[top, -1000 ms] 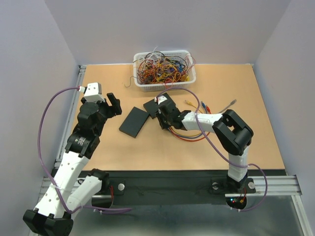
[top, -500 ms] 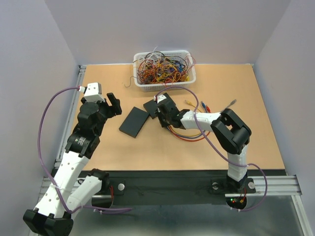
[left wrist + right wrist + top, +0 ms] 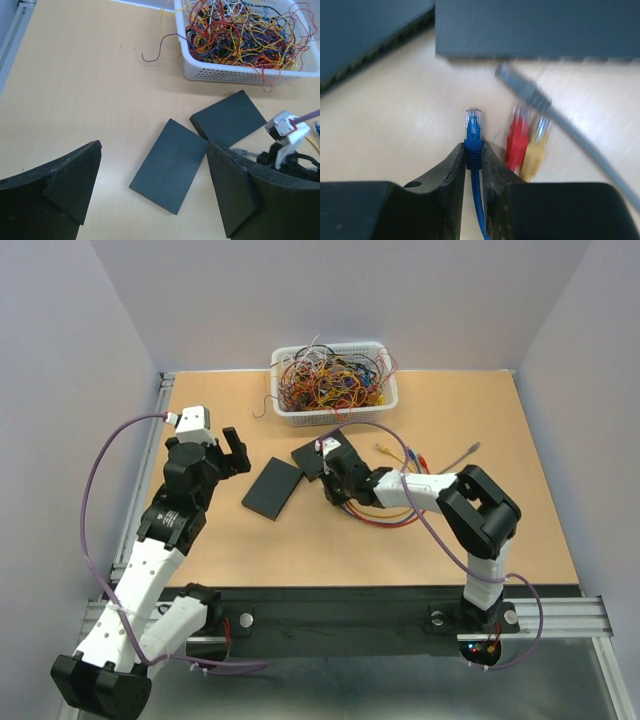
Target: Insert the plug into the switch port
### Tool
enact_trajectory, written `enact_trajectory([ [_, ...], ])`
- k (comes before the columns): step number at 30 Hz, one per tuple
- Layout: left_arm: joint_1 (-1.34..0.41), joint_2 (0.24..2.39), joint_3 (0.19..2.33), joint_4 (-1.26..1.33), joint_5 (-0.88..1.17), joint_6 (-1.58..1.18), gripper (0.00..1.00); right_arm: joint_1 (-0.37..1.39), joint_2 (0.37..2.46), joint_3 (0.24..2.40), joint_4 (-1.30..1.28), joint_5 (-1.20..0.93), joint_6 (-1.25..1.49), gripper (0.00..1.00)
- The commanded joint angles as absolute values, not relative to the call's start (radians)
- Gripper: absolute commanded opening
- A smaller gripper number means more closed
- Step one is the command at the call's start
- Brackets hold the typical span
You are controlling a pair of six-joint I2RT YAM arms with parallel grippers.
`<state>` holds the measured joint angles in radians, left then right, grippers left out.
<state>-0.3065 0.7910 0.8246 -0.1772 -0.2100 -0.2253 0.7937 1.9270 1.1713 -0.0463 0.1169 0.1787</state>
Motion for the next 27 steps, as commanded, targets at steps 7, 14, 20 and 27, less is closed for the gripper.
enact_trajectory([
  [7,-0.281,0.874,0.848,-0.170,-0.121,-0.209,0.99,0.845,1.600,0.881,0.182,-0.187,0.121,0.01],
  [14,-0.278,1.029,0.888,-0.225,-0.100,-0.209,0.99,0.879,1.480,0.756,0.267,-0.296,0.127,0.00],
  [20,-0.275,1.031,0.862,-0.198,-0.107,-0.204,0.99,0.880,1.425,0.701,0.299,-0.262,0.147,0.00],
  [27,-0.255,1.012,0.796,-0.120,-0.112,-0.170,0.99,0.885,1.483,0.704,0.299,-0.172,0.182,0.00],
])
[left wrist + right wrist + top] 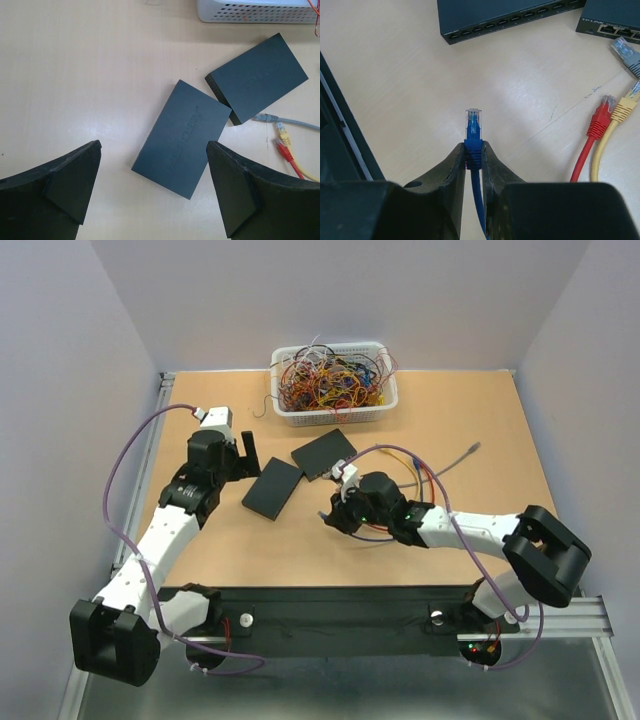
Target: Insert the plug into the switch port
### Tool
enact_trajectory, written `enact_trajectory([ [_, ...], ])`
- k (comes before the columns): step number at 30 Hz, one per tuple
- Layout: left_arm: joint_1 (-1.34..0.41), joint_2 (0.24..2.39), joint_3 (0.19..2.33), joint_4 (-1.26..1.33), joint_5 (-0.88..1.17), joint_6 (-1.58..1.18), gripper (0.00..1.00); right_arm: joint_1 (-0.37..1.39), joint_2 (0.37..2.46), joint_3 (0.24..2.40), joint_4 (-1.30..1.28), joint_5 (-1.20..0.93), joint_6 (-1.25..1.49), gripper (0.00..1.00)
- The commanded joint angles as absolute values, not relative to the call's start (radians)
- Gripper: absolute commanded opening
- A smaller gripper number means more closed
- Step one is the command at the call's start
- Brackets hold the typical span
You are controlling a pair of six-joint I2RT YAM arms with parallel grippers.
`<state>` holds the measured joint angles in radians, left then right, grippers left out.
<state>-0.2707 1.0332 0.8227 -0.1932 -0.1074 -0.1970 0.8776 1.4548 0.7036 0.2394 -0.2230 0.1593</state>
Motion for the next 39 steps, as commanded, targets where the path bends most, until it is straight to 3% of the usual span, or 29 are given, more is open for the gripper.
enact_trajectory([
  [1,-0.253,1.023,0.796,-0.118,-0.107,-0.172,0.99,0.890,1.489,0.709,0.299,-0.154,0.186,0.00],
  [11,-0.201,1.278,0.942,-0.164,0.115,-0.201,0.98,0.908,1.598,0.828,0.229,-0.052,0.184,0.00],
  [33,-0.189,1.505,0.959,-0.195,0.107,-0.156,0.95,0.911,1.660,0.904,0.202,-0.054,0.187,0.01],
  [39,-0.189,1.540,0.957,-0.195,0.138,-0.169,0.88,0.917,1.669,0.913,0.201,-0.049,0.201,0.00],
])
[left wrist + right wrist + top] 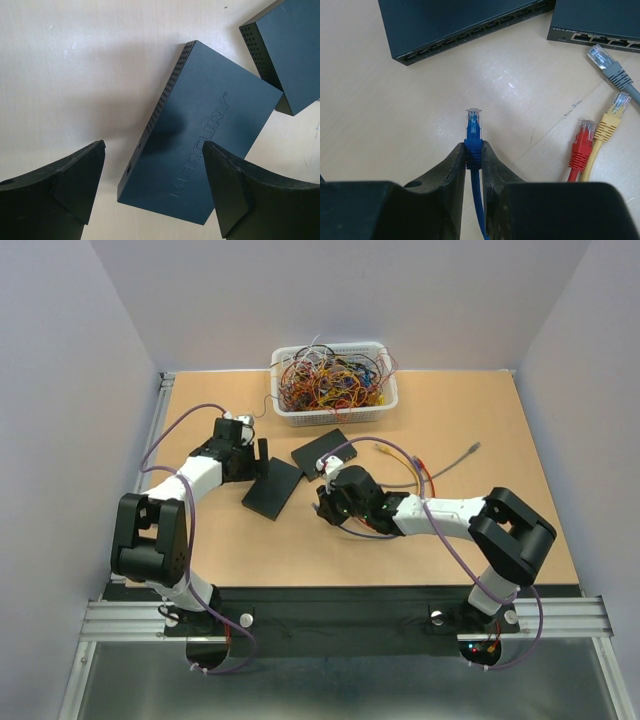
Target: Insert the plug into the switch port
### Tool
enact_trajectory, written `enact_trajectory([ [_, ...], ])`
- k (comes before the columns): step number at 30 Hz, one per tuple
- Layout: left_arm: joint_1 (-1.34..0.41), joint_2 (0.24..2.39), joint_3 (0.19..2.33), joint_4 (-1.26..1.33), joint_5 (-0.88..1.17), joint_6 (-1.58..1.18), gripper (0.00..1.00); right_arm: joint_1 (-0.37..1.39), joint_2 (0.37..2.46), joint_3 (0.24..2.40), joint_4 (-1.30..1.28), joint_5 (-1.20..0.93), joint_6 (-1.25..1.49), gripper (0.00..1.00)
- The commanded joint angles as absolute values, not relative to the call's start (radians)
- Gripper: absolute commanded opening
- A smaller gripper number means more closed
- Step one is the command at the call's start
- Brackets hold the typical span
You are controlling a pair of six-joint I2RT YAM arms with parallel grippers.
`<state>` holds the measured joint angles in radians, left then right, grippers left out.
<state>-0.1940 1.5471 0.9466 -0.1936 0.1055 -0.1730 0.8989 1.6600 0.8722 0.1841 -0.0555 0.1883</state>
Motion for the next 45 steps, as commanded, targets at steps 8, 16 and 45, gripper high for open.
enact_trajectory([
  [8,-0.192,1.551,0.948,-0.198,0.158,-0.176,0.72,0.957,1.726,0.965,0.192,-0.006,0.209,0.00],
  [16,-0.204,1.595,0.948,-0.218,0.127,-0.186,0.72,0.980,1.844,1.069,0.178,0.055,0.181,0.00],
  [45,-0.248,1.652,0.956,-0.245,0.138,-0.173,0.75,1.048,1.965,1.207,0.137,0.087,0.138,0.00],
])
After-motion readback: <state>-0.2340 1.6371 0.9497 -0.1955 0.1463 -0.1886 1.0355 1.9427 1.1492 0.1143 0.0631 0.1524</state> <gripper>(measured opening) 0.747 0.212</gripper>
